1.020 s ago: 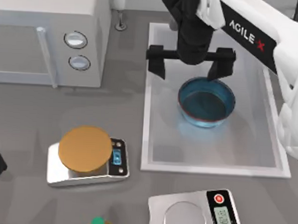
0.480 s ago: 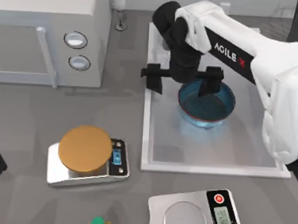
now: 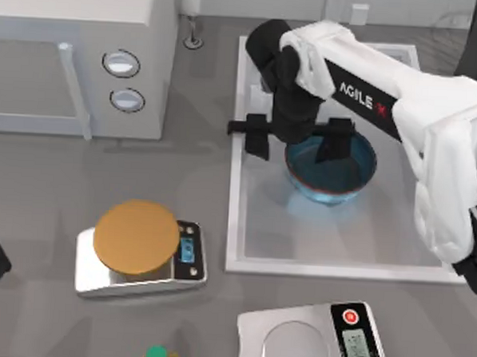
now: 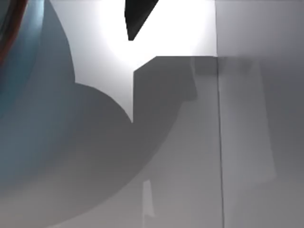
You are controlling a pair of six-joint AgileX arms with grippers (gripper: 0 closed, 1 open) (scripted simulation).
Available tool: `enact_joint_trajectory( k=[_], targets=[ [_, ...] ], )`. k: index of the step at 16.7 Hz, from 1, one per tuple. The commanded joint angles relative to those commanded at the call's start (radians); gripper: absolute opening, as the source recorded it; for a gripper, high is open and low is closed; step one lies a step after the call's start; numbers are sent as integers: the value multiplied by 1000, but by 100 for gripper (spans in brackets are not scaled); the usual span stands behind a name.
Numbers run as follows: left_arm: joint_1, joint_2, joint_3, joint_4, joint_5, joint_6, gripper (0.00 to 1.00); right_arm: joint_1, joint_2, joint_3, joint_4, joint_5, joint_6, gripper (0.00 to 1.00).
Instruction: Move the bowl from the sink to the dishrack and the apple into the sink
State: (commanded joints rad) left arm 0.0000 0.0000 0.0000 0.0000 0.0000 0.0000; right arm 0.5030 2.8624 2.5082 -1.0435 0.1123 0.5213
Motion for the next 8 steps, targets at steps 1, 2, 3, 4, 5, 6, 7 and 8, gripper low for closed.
enact_joint_trajectory(
  k=[1, 2, 3, 4, 5, 6, 7, 8],
  targets=[
    [0, 0, 0, 0, 0, 0, 100, 0, 0, 0, 0, 0, 0, 92],
    [0, 0, 0, 0, 0, 0, 100, 0, 0, 0, 0, 0, 0, 85],
    [0, 0, 0, 0, 0, 0, 100, 0, 0, 0, 0, 0, 0, 77],
    [0, 0, 0, 0, 0, 0, 100, 0, 0, 0, 0, 0, 0, 70],
    [0, 0, 0, 0, 0, 0, 100, 0, 0, 0, 0, 0, 0, 62],
    [0, 0, 0, 0, 0, 0, 100, 0, 0, 0, 0, 0, 0, 55],
    [0, 0, 0, 0, 0, 0, 100, 0, 0, 0, 0, 0, 0, 47],
    [0, 0, 0, 0, 0, 0, 100, 0, 0, 0, 0, 0, 0, 40]
  ],
)
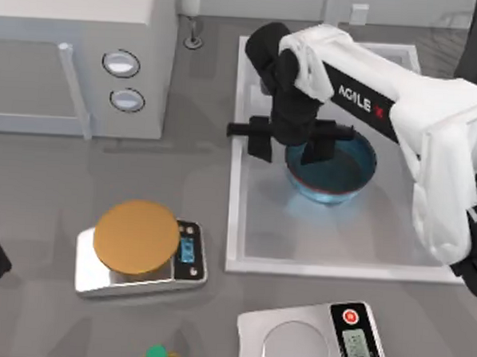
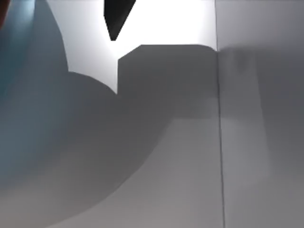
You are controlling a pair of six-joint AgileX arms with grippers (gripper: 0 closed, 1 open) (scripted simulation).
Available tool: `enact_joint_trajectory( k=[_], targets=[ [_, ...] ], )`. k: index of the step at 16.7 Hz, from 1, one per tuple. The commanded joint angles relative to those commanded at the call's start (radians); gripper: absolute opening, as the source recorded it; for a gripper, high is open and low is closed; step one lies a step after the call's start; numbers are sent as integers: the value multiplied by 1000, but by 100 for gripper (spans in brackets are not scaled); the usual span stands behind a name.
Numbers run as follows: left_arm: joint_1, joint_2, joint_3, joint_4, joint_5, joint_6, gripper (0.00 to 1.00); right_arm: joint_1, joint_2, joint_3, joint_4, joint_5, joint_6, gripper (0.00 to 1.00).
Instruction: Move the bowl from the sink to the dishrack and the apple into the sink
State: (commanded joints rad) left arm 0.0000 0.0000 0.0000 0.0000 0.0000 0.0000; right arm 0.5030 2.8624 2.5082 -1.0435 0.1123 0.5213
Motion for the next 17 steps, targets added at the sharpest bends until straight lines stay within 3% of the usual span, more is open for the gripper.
enact_joint_trajectory(
  k=[5, 17],
  targets=[
    [0, 0, 0, 0, 0, 0, 100, 0, 0, 0, 0, 0, 0, 2],
    [0, 0, 0, 0, 0, 0, 100, 9, -41, -20, -15, 1, 15, 0]
  ],
)
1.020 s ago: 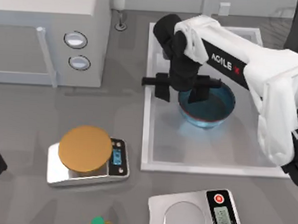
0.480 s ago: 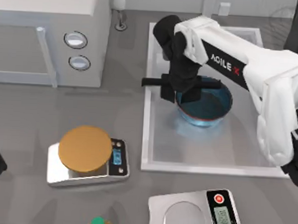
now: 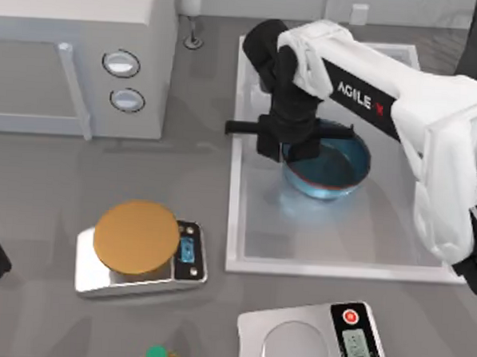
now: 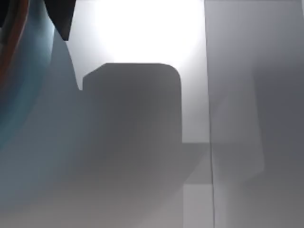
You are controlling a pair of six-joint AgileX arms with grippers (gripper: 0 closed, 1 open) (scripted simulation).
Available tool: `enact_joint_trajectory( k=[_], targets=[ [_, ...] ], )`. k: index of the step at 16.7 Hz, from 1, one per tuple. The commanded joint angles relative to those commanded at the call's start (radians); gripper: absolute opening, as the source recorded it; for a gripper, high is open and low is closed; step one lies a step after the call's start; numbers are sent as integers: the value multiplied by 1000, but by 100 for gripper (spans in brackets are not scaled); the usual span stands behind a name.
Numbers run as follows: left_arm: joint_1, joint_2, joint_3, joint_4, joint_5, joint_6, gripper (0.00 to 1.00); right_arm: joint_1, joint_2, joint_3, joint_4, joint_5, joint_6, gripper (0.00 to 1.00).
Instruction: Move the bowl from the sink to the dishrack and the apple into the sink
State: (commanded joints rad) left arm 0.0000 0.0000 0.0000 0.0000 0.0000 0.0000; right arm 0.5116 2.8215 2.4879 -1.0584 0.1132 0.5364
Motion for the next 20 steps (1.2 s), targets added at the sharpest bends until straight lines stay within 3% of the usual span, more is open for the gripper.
enact_joint_trajectory(
  k=[20],
  targets=[
    [0, 0, 0, 0, 0, 0, 100, 467, -1044, -602, -507, 57, 452, 0]
  ],
)
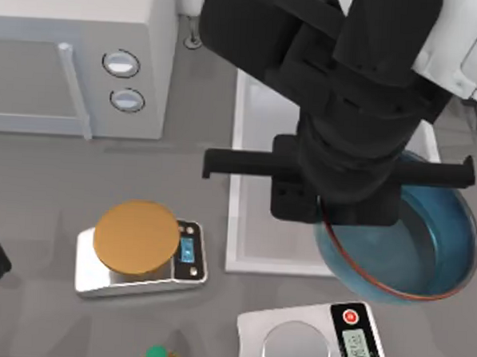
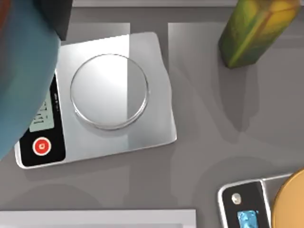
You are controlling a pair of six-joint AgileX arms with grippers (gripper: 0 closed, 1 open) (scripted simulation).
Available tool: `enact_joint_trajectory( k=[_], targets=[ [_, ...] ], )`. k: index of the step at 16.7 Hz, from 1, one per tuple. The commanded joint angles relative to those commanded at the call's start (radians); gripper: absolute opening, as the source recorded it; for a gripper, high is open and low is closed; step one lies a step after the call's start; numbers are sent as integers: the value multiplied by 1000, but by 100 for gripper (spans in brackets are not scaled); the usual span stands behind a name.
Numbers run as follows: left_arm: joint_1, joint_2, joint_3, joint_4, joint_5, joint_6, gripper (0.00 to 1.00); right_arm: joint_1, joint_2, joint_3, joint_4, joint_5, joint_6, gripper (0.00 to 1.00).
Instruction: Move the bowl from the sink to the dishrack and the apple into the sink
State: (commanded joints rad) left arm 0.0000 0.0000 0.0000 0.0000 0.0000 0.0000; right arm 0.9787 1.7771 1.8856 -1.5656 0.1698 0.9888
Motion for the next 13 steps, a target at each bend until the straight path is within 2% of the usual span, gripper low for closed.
enact_joint_trajectory(
  k=[8, 13],
  targets=[
    [0, 0, 0, 0, 0, 0, 100, -8, -19, -12, 2, -4, 0, 0],
    [0, 0, 0, 0, 0, 0, 100, -199, -66, -73, 202, -85, -132, 0]
  ],
)
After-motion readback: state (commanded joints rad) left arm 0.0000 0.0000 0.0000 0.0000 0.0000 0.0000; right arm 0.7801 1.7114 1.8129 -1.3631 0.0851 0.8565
